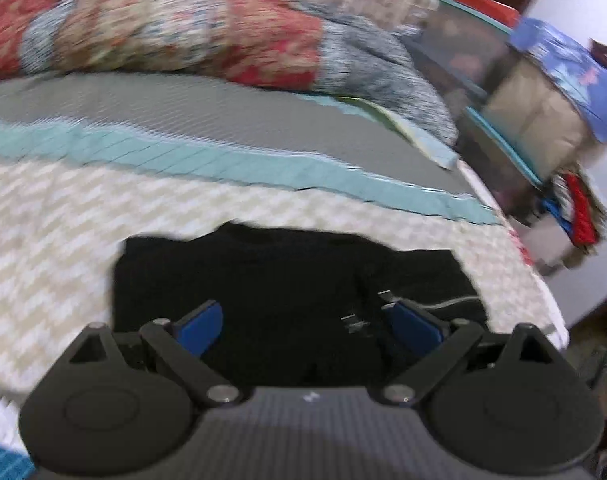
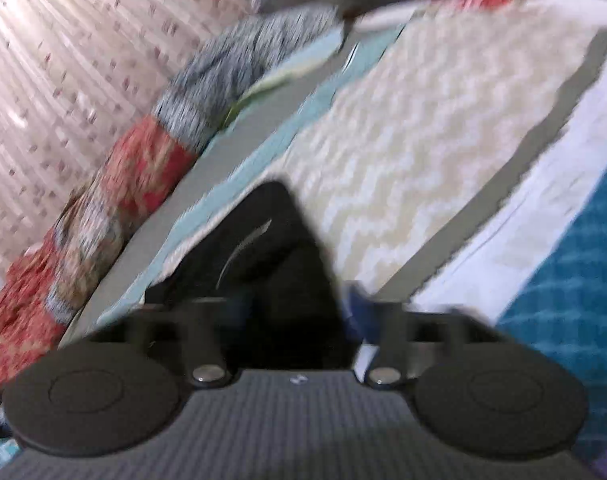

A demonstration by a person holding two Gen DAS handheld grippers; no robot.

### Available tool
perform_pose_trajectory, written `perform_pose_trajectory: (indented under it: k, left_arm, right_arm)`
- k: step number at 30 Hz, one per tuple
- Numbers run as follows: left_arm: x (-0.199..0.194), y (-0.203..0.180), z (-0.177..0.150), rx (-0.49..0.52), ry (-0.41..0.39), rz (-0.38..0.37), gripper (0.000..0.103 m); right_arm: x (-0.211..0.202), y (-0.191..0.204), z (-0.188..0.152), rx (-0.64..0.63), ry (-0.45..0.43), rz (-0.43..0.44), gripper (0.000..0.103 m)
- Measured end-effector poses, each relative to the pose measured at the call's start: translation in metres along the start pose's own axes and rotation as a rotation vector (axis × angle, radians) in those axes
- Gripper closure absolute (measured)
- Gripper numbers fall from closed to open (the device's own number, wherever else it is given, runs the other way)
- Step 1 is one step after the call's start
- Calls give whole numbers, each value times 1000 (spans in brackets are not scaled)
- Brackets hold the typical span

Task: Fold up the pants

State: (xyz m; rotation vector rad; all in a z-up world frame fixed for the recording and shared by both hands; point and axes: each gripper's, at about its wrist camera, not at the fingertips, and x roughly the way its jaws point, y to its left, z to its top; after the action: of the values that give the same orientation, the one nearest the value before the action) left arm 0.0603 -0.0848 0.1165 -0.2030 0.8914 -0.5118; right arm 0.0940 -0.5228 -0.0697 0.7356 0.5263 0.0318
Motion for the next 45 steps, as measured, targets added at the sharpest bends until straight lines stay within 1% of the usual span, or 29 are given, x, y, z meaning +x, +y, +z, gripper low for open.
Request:
perform_pose_trajectory:
  k: [1,2,4,7,9,11,12,15,16,17,18,20,22,25,28,30,31,33,35,36,37,38,39,40,41,43,45]
  left_arm:
    - [3,-11,5,21,-1,-11,7]
    - [5,-23,10,44,-2,-25,6]
    - [13,-45,21,81,4,-54,1]
    - [30,-78,38,153,32,-99,0]
    - [46,-101,48,211,52,-100,0]
    - [61,-120,55,265,84,-101,0]
    - [71,-129,57,297,112,-105,0]
    - [91,-138,55,330,158,-68,2]
    - [96,-138,53,335,173,-69,21]
    - [99,-136,52,345,195,-75,63]
    - [98,-132,51,345,208,-74,76]
    - [81,-116,54,309,181,-86,83]
    - [60,-100,55,279,143,-99,83]
    - [18,-66,57,223,71,-95,83]
    - [-16,-20,51,145,13,-64,83]
    - [-32,20,38,65,-12,-21,83]
    - [-33,35,33,32,-13,-5,83]
    - [-25,71,16,-64,16,41,83]
    - [0,100,-3,-125,73,74,82]
    - [15,113,-12,-147,106,89,80]
    - [26,122,-19,-171,130,99,75]
    - [34,130,-24,-209,140,94,70]
    - [34,134,-26,-238,119,73,70]
    - [30,135,-26,-248,93,54,63]
    - [26,133,-24,-239,71,30,52]
    - [20,127,-22,-209,33,9,45]
    - [21,121,-16,-183,19,12,37]
  right_arm:
    - [-8,10,0,-22,-15,25,83]
    - [-16,24,-1,-55,-34,69,84]
    - [-31,58,-4,-183,-76,126,84]
    - [-42,103,-16,-406,-108,155,84]
    - [-38,121,-26,-513,-115,149,84]
    - [-37,130,-32,-573,-110,147,84]
    - [-42,125,-34,-588,-105,156,84]
    - [-38,144,-39,-627,-109,182,84]
    - [-38,149,-41,-640,-108,190,84]
    - [-39,152,-42,-658,-107,200,84]
    - [-44,153,-47,-677,-106,210,84]
    - [-43,163,-52,-707,-105,225,84]
    - [-49,175,-56,-705,-98,272,84]
    - [-51,198,-64,-712,-77,366,84]
    - [-45,223,-82,-755,-29,449,84]
    - [-36,239,-100,-771,38,500,84]
    - [-30,244,-108,-777,67,514,84]
    - [-11,256,-126,-784,149,519,83]
    - [15,258,-147,-788,250,474,82]
    - [29,257,-158,-803,307,438,79]
    - [37,254,-165,-813,347,410,77]
    - [39,251,-165,-800,369,407,77]
    - [33,248,-158,-770,371,429,75]
    - [23,246,-148,-745,360,460,74]
    - [13,245,-140,-734,336,477,70]
    - [-10,237,-124,-718,249,467,69]
    - [-22,225,-105,-675,167,421,69]
